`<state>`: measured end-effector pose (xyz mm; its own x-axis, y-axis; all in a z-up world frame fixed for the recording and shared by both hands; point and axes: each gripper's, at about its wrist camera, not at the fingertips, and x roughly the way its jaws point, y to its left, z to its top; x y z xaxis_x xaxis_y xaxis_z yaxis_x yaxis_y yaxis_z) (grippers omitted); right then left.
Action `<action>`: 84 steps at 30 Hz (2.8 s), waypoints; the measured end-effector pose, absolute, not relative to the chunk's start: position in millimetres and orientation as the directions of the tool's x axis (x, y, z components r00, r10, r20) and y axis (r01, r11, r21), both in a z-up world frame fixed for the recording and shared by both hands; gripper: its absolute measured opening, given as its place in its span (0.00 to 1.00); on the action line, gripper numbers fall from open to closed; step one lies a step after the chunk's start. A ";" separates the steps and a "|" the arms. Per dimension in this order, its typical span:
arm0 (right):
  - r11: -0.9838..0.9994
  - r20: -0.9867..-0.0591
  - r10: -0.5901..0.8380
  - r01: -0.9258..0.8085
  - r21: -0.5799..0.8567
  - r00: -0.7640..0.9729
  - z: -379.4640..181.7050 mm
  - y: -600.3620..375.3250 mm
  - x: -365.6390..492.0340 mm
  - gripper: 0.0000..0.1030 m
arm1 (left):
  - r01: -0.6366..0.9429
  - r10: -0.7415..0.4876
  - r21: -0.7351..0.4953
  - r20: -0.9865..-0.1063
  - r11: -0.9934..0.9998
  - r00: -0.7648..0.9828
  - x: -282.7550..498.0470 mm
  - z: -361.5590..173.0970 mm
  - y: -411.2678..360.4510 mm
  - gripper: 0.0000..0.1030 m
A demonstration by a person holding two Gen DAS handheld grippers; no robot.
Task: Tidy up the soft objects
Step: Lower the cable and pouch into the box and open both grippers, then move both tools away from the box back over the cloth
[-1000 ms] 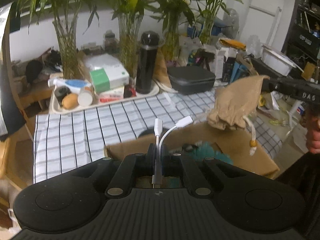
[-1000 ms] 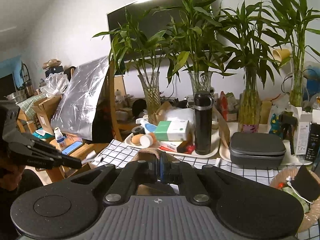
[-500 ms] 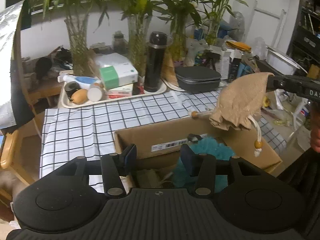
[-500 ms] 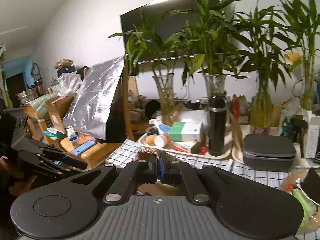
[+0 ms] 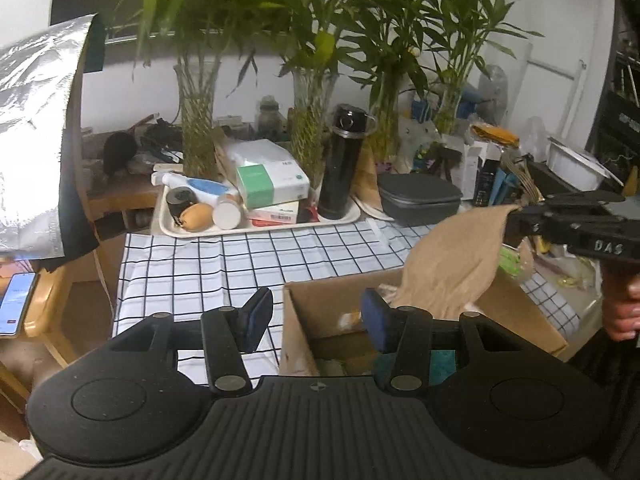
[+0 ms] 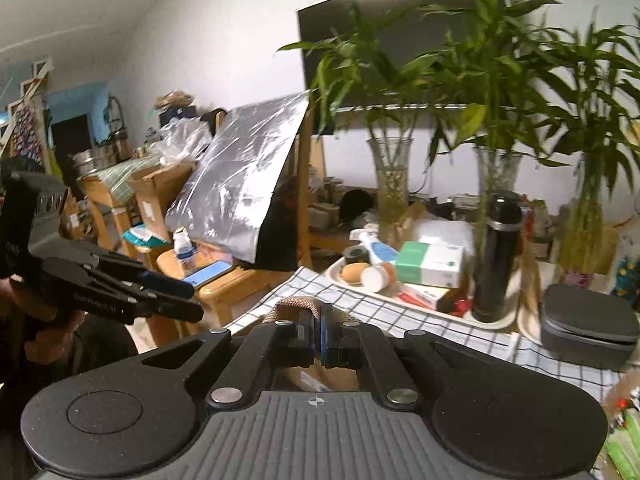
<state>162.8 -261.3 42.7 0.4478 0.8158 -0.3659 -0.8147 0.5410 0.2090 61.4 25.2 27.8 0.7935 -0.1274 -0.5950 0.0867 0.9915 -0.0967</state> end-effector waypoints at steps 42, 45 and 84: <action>0.711 -0.670 0.561 -0.698 0.087 0.487 -7.4 -263.0 182.2 1.00 | 0.111 -0.073 0.012 -0.685 0.994 0.725 81.1 7.1 6.4 0.58; 0.734 -0.693 0.530 -0.674 0.086 0.489 -11.8 -264.3 186.8 1.00 | 0.099 -0.047 0.037 -0.680 0.994 0.731 82.0 6.0 3.8 0.74; 0.824 -0.737 0.560 -0.350 0.446 0.379 -37.7 -309.0 248.0 1.00 | 0.122 -0.254 -0.230 -0.736 0.966 0.627 126.9 -0.3 29.3 0.74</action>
<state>248.0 -309.0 -37.7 0.3787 0.5601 -0.7368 -0.3502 0.8236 0.4461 126.9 29.3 -0.3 0.6275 -0.2542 -0.7360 0.1217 0.9656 -0.2298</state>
